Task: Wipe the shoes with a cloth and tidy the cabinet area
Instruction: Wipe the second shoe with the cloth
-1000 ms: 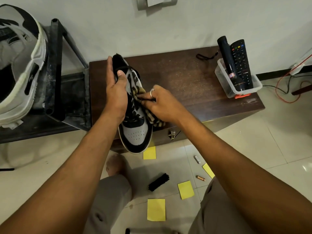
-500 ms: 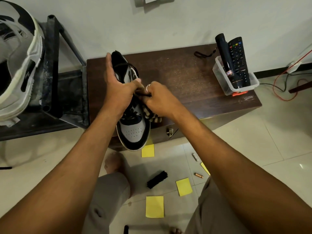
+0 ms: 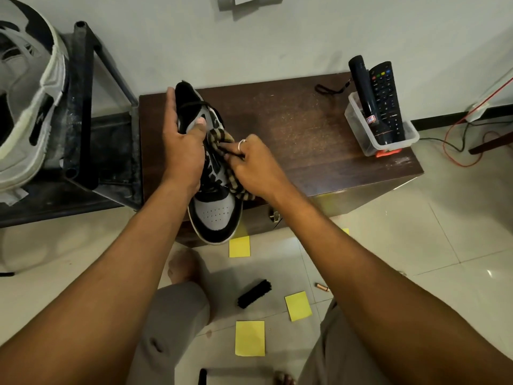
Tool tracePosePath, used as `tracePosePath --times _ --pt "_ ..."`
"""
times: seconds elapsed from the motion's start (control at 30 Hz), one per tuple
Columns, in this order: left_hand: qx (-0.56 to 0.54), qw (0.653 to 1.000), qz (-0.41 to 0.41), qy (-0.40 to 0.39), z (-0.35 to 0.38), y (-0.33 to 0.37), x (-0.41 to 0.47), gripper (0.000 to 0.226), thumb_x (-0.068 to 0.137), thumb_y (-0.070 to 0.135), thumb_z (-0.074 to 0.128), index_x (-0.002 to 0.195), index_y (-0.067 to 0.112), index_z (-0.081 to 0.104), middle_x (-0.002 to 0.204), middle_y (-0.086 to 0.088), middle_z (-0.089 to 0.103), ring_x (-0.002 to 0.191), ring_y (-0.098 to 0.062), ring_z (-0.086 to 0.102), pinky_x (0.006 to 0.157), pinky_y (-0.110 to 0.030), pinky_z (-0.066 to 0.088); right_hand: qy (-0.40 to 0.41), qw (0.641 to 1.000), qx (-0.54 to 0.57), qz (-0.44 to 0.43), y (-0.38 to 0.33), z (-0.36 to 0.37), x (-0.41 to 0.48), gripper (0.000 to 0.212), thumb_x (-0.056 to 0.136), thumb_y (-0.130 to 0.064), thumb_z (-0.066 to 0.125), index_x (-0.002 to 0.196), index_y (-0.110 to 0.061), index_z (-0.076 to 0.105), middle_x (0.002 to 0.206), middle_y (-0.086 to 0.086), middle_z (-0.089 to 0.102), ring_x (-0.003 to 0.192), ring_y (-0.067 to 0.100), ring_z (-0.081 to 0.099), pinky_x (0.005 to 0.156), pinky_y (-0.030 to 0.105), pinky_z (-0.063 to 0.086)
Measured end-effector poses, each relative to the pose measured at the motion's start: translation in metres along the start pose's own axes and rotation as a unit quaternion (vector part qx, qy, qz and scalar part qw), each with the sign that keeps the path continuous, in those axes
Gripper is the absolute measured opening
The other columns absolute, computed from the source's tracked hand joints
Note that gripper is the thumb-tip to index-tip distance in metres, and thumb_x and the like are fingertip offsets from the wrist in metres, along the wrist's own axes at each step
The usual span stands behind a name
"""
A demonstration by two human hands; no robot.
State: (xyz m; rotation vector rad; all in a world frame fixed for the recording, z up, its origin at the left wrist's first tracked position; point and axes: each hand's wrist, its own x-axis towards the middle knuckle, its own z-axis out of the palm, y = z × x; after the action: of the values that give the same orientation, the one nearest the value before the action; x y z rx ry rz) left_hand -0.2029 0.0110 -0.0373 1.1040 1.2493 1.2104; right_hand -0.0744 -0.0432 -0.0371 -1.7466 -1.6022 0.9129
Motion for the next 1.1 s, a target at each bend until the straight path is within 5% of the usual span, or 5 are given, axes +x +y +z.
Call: tracePosePath --times 0.23,0.47,0.7,0.9,1.1 --pt "-0.033 0.999 -0.007 0.008 0.001 0.001 -0.001 0.069 0.098 0.006 0.053 0.159 0.030 0.028 0.159 0.003 0.040 0.141 -0.012 0.045 0.117 -0.043 0.039 -0.167 0.984 -0.065 0.019 0.008 -0.030 -0.014 0.026 0.100 -0.018 0.062 0.123 -0.018 0.074 0.117 -0.007 0.074 0.104 0.004 0.066 0.097 0.024 0.049" --pt "-0.057 0.998 -0.026 -0.008 0.000 0.002 -0.001 0.069 0.101 0.004 0.050 0.158 0.035 0.026 0.156 0.003 0.043 0.136 -0.013 0.050 0.113 -0.042 0.045 0.071 0.997 0.011 0.000 0.002 -0.003 0.005 0.033 0.102 -0.020 0.058 0.134 -0.017 0.066 0.116 -0.002 0.059 0.107 0.008 0.059 0.100 0.023 0.048" --pt "-0.083 0.995 -0.032 -0.047 -0.006 0.001 0.002 0.066 0.103 0.011 0.046 0.160 0.034 0.021 0.159 -0.001 0.040 0.139 -0.018 0.049 0.114 -0.045 0.043 0.106 0.980 0.165 0.028 -0.016 0.020 0.027 0.026 0.102 -0.015 0.056 0.117 -0.018 0.077 0.101 -0.010 0.075 0.094 -0.002 0.069 0.082 0.017 0.055" --pt "-0.104 0.993 -0.034 -0.054 -0.008 0.001 0.000 0.061 0.107 0.010 0.042 0.160 0.035 0.021 0.155 0.004 0.042 0.138 -0.016 0.048 0.113 -0.041 0.044 0.012 0.992 0.123 0.008 -0.011 0.009 0.002 0.023 0.102 -0.017 0.058 0.117 -0.017 0.076 0.100 -0.012 0.075 0.095 -0.003 0.069 0.081 0.014 0.054" --pt "-0.102 0.992 -0.035 -0.064 -0.007 -0.002 0.000 0.060 0.107 0.012 0.042 0.159 0.035 0.022 0.157 0.001 0.043 0.136 -0.016 0.052 0.114 -0.043 0.043 0.125 0.992 0.017 0.002 -0.011 0.024 0.017 0.028 0.097 -0.024 0.067 0.124 -0.018 0.073 0.105 -0.002 0.056 0.091 0.003 0.058 0.078 0.004 0.045"
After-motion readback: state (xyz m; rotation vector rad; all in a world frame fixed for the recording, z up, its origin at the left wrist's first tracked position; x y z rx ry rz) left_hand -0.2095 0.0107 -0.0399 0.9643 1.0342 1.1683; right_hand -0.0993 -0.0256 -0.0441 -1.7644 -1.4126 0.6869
